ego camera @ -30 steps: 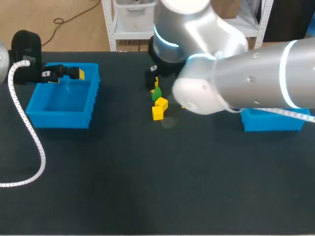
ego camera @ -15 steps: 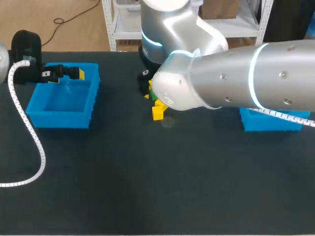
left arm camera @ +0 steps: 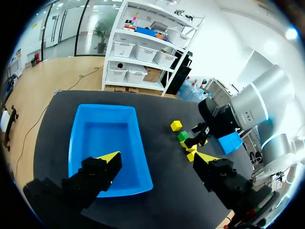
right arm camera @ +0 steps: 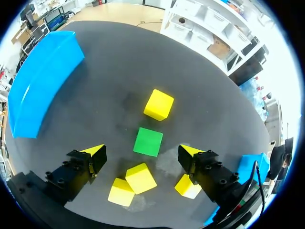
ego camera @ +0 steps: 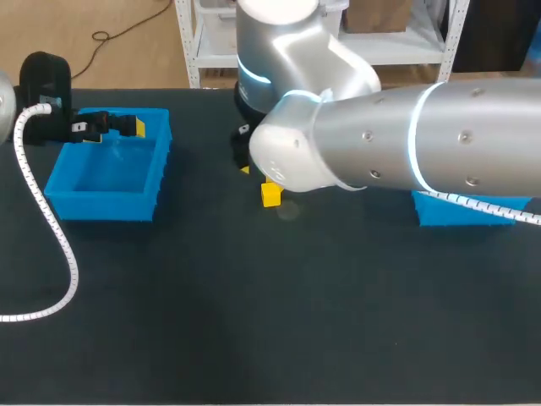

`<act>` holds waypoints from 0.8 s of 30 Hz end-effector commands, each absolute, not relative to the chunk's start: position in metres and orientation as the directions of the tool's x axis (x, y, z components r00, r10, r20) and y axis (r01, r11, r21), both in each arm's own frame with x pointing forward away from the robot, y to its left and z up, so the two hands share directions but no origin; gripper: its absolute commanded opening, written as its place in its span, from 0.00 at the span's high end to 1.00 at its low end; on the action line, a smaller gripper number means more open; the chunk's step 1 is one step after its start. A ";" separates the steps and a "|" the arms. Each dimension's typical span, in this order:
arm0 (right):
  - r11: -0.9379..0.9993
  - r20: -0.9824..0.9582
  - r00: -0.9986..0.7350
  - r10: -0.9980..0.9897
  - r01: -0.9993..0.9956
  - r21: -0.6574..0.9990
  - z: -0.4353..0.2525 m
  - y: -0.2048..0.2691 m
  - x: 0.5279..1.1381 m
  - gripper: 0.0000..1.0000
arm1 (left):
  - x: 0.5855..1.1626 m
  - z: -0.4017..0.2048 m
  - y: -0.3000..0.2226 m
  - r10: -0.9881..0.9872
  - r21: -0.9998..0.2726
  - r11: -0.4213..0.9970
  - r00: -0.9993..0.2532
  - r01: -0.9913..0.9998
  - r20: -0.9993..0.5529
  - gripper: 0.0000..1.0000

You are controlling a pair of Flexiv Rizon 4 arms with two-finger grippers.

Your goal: Put the green cubes in the right bin and the yellow cubes in the left bin.

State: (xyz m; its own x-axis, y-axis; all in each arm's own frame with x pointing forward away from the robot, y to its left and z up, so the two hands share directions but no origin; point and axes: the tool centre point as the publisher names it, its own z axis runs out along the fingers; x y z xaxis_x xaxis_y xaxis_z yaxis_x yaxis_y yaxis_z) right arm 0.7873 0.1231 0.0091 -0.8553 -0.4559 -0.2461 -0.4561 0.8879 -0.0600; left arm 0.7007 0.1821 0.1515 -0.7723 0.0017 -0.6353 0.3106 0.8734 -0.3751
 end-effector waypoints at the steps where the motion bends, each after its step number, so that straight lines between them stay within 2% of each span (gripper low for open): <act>1: 0.891 -0.244 -0.859 -0.450 -0.450 -0.056 0.005 0.124 0.790 0.00 | 0.700 0.150 0.184 0.001 -0.381 0.868 -0.768 0.319 -0.640 0.00; 7: 0.900 -0.241 -0.869 -0.433 -0.433 -0.056 -0.001 0.123 0.792 0.00 | 0.700 0.150 0.184 0.001 -0.381 0.868 -0.768 0.319 -0.640 0.00; 8: 0.901 -0.240 -0.870 -0.431 -0.431 -0.056 -0.002 0.123 0.792 0.04 | 0.700 0.150 0.184 0.001 -0.381 0.868 -0.768 0.319 -0.640 0.00; 9: 0.901 -0.239 -0.871 -0.430 -0.429 -0.057 -0.002 0.123 0.792 0.20 | 0.700 0.150 0.184 0.001 -0.381 0.868 -0.768 0.319 -0.640 0.00; 10: 0.902 -0.239 -0.872 -0.428 -0.428 -0.057 -0.003 0.123 0.792 0.43 | 0.700 0.150 0.184 0.001 -0.381 0.868 -0.768 0.319 -0.640 0.00; 13: 0.906 -0.235 -0.876 -0.421 -0.421 -0.054 -0.005 0.123 0.793 0.67 | 0.700 0.150 0.184 0.001 -0.381 0.868 -0.768 0.319 -0.640 0.00; 14: 0.906 -0.235 -0.877 -0.419 -0.420 -0.052 -0.005 0.123 0.793 0.80 | 0.700 0.150 0.184 0.001 -0.381 0.868 -0.768 0.319 -0.640 0.00; 15: 0.907 -0.234 -0.878 -0.418 -0.419 -0.051 -0.005 0.123 0.793 0.99 | 0.700 0.150 0.184 0.001 -0.381 0.868 -0.768 0.319 -0.640 0.00; 24: 0.909 -0.235 -0.880 -0.414 -0.415 -0.046 -0.005 0.124 0.792 1.00 | 0.700 0.150 0.184 0.001 -0.381 0.868 -0.768 0.319 -0.640 0.00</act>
State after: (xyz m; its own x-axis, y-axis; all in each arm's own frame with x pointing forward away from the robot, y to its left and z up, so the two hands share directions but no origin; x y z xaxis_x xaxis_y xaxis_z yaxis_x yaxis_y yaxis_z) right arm 0.7934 0.1252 -0.0056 -0.8797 -0.4140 -0.2339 -0.4153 0.9085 -0.0460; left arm 0.7007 0.1821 0.1515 -0.7723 0.0017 -0.6353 0.3106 0.8734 -0.3751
